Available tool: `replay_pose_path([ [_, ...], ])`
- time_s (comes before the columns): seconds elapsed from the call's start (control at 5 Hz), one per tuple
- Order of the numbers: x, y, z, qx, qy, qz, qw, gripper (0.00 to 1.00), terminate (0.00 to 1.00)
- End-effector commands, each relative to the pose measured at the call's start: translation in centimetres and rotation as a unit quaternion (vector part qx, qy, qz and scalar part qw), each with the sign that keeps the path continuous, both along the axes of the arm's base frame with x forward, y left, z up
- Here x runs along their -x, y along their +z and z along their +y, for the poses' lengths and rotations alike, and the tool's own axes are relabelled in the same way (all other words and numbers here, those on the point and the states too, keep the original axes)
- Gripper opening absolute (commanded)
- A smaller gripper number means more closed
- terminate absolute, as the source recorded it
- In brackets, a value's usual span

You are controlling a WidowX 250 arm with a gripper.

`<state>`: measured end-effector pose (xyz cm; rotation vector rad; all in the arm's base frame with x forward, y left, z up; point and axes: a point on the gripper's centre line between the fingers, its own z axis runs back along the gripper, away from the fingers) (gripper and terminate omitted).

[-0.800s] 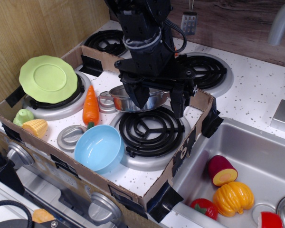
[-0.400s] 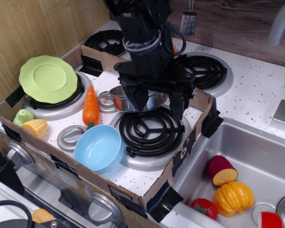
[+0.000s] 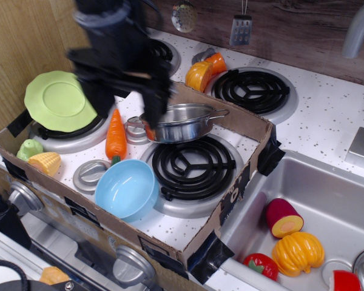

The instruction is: Put broccoli in pot

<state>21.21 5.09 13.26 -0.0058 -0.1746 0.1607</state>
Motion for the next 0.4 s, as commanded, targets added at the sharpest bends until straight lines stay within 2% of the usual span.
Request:
replay_pose_path([
  [0.0, 1.4, 1.4, 5.5, -0.061, -0.002, -0.043, 0.9972, 1.0, 0.0],
  [0.2, 1.4, -0.1, 8.4, -0.063, -0.015, -0.046, 0.9968, 1.0, 0.0],
])
